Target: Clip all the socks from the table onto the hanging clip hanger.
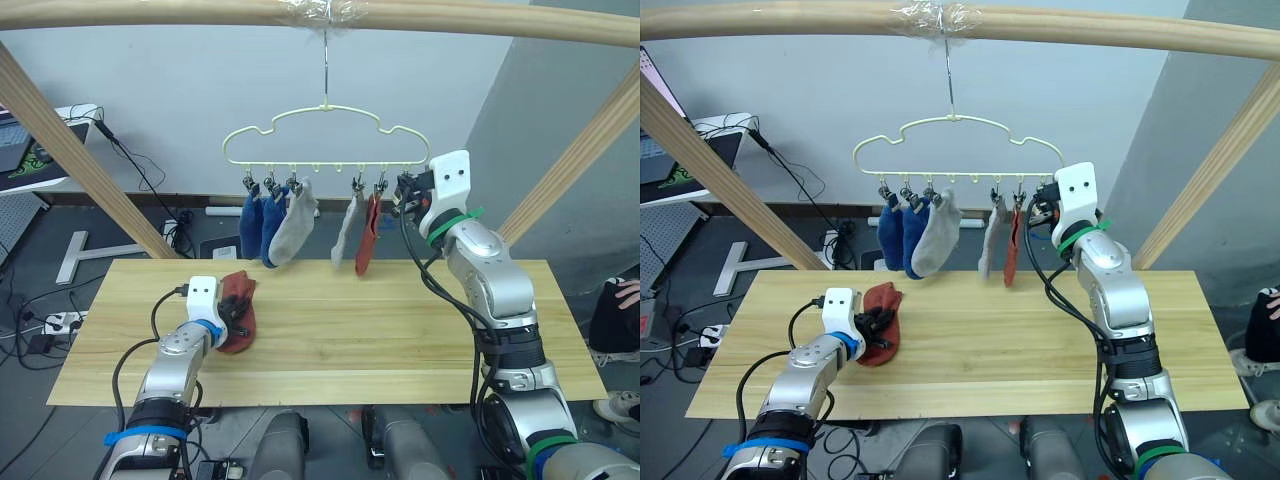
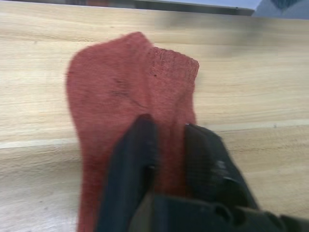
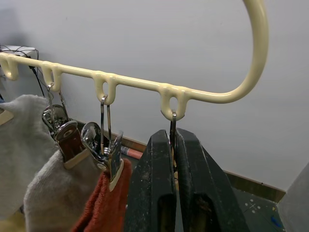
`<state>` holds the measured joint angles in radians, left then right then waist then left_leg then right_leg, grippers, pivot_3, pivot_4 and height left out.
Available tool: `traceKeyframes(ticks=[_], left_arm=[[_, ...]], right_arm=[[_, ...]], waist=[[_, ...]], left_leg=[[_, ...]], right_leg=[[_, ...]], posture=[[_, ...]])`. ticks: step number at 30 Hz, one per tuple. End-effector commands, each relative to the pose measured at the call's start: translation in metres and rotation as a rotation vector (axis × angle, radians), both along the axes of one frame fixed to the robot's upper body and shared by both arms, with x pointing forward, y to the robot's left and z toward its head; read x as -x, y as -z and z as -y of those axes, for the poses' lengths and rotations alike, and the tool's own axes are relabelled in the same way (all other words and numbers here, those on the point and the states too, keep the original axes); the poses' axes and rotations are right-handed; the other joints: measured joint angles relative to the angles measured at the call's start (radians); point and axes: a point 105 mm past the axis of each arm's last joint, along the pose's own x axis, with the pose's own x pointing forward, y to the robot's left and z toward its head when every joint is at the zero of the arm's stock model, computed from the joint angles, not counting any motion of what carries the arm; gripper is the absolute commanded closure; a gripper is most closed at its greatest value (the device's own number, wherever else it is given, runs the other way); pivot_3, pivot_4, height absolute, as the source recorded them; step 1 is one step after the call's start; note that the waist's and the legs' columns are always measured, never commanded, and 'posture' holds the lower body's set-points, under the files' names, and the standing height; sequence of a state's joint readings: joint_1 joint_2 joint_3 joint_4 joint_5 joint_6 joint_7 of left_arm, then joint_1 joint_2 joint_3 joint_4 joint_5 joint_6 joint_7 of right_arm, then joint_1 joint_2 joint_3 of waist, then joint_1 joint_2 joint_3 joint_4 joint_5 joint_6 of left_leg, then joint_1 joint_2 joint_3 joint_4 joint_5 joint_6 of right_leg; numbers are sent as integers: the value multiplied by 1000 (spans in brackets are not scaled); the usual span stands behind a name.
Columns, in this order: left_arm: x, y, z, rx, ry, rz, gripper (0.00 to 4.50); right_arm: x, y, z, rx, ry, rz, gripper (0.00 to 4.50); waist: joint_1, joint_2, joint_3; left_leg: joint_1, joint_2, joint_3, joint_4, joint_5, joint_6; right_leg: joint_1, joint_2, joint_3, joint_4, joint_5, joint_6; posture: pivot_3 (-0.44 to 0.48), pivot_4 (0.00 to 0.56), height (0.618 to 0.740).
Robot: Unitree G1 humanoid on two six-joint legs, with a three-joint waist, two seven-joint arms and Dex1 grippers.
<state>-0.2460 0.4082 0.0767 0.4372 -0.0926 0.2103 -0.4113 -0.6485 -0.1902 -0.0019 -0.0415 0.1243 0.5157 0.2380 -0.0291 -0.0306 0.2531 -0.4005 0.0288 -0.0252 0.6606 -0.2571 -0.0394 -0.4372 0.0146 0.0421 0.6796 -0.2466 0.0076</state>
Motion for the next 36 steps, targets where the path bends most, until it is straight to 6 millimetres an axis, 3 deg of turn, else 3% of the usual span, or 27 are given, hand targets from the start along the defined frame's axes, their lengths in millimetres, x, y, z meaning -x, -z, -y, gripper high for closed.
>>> traceKeyframes(ticks=[1, 3, 7, 11, 16, 18, 22, 26, 36], left_arm=[[13, 13, 16, 35, 49, -52, 4481], [15, 6, 26, 74, 70, -23, 4481], [25, -22, 66, 163, 232, 75, 4481], [46, -75, 116, 166, 516, 304, 4481], [62, -121, 154, 181, 708, 486, 4481], [64, -130, 166, 171, 760, 531, 4481], [64, -141, 181, 148, 806, 587, 4481], [50, -155, 195, 135, 797, 656, 4481], [36, -155, 204, 101, 793, 681, 4481]], right_arm=[[5, -14, 8, -8, -4, 42, 4500], [5, -16, 12, -18, -6, 30, 4500], [7, -16, 18, -92, -50, -73, 4500], [9, -19, 24, -223, -106, -240, 4500], [14, -27, 24, -367, -169, -424, 4500], [17, -28, 22, -421, -194, -487, 4500], [20, -31, 18, -482, -220, -557, 4500], [25, -31, 15, -521, -238, -614, 4500], [26, -33, 15, -561, -229, -617, 4500]], waist=[[0, 0, 0], [2, 0, 0], [2, 0, 0], [4, 0, 0], [1, 0, 0], [0, 0, 0], [0, 0, 0], [1, 0, 0], [-3, 0, 0]], left_leg=[[0, 0, 0, 0, 0, 0], [0, 0, 0, 0, 0, 0], [-2, -1, -1, 0, 0, 0], [-2, 0, -1, 0, 0, 0], [-2, 0, 0, 0, 0, 0], [-2, 0, 1, 0, 0, 0], [-3, 0, 2, 0, 0, 0], [-8, -1, 1, 1, 0, 0], [-9, -1, 1, 0, 0, 1]], right_leg=[[0, 0, 0, 0, 0, 0], [0, 0, 0, -1, 0, 0], [0, -1, 0, -1, 0, 0], [-1, -1, 0, -1, 0, 0], [-1, -1, 1, -1, 0, 0], [-1, 0, 1, -1, 0, 0], [-1, 1, 0, -2, 0, 0], [-5, 1, -2, -2, 0, 0], [-5, 1, -3, -3, 0, 0]], posture=[[32, 245, 740], [31, 240, 740], [27, 233, 740], [25, 229, 740], [25, 225, 740], [25, 225, 740], [25, 225, 740], [8, 231, 740], [-12, 237, 740]])
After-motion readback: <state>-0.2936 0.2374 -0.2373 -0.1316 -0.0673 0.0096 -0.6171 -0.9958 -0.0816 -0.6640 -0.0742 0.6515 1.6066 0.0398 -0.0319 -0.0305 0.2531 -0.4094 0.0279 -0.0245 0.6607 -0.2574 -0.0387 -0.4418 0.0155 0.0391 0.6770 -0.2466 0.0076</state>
